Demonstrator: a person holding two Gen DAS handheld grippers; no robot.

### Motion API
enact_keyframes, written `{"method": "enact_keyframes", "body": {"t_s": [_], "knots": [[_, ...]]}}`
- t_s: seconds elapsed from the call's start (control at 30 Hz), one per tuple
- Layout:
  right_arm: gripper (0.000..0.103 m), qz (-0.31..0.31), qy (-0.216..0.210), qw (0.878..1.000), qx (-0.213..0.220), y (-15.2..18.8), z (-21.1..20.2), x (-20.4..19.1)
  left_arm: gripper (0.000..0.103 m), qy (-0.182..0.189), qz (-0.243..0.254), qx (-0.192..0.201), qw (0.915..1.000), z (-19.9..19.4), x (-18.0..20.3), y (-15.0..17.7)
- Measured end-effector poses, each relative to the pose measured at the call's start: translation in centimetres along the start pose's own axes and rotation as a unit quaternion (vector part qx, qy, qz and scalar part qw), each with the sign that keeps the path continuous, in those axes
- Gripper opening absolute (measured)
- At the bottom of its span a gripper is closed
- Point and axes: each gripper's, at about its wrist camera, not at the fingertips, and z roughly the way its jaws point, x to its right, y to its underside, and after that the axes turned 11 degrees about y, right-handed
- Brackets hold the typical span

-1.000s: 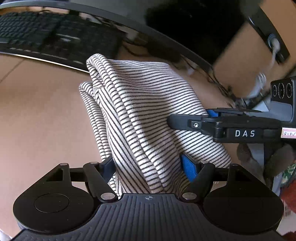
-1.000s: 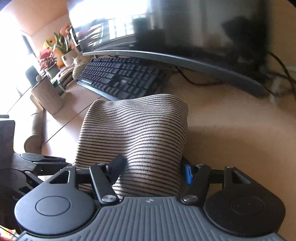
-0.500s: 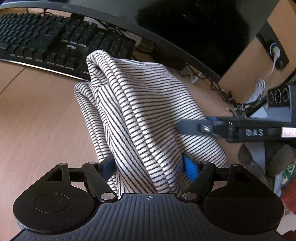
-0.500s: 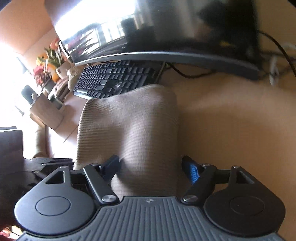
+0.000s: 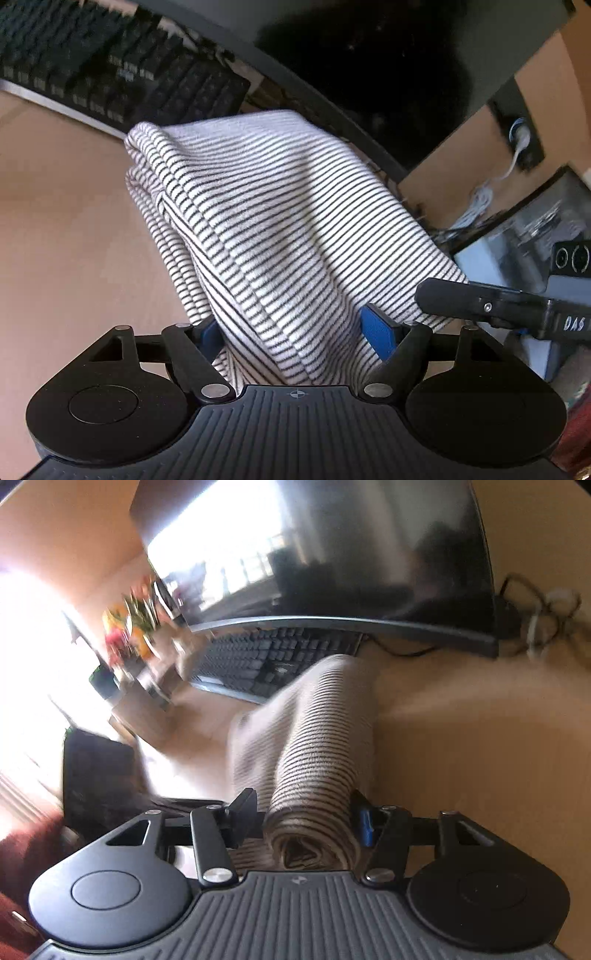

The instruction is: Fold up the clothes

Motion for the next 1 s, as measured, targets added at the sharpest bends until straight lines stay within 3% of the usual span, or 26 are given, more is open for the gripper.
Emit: {"method": "enact_keyframes", "body": {"t_s": [0.13, 0.23, 0.33, 0.43, 0.6, 0.7, 0.83, 1.0], "knots": [[0.049, -0.08, 0.089, 0.992, -0.027, 2.0, 1.8, -1.0, 0.079, -0.038, 0.033, 0.002, 0.9987, -1.5, 1.1, 0.0], [0.049, -0.096, 0.095, 0.991, -0.012, 2.7, 1.8, -1.9, 0.083, -0.054, 0.063, 0.032, 0.996, -4.3, 2.6, -0.9], [0.049, -0.106, 0.101, 0.989, -0.009, 2.7, 1.9, -2.5, 0.091, -0.04, 0.096, 0.065, 0.9925, -5.9, 4.5, -3.0], [0.051, -0.103, 0.1, 0.99, -0.008, 2.4, 1.6, -2.6, 0.092, -0.04, 0.105, 0.048, 0.9925, -4.5, 4.8, -4.4], [0.064, -0.094, 0.094, 0.991, 0.001, 2.6, 0.4, -2.0, 0.09, -0.115, 0.057, 0.003, 0.9917, -1.7, 3.3, -2.4], [0.067, -0.095, 0.097, 0.991, -0.005, 2.8, 0.7, -2.0, 0.089, -0.118, 0.042, 0.0, 0.9921, -1.2, 3.0, -0.4], [0.069, -0.088, 0.101, 0.991, -0.009, 3.2, 1.3, -2.1, 0.073, -0.096, 0.052, 0.016, 0.9939, -0.6, 4.4, 0.3], [0.074, -0.096, 0.106, 0.99, -0.013, 3.4, 1.7, -2.3, 0.075, -0.088, 0.092, 0.013, 0.9917, -0.2, 6.0, 0.6]]}}
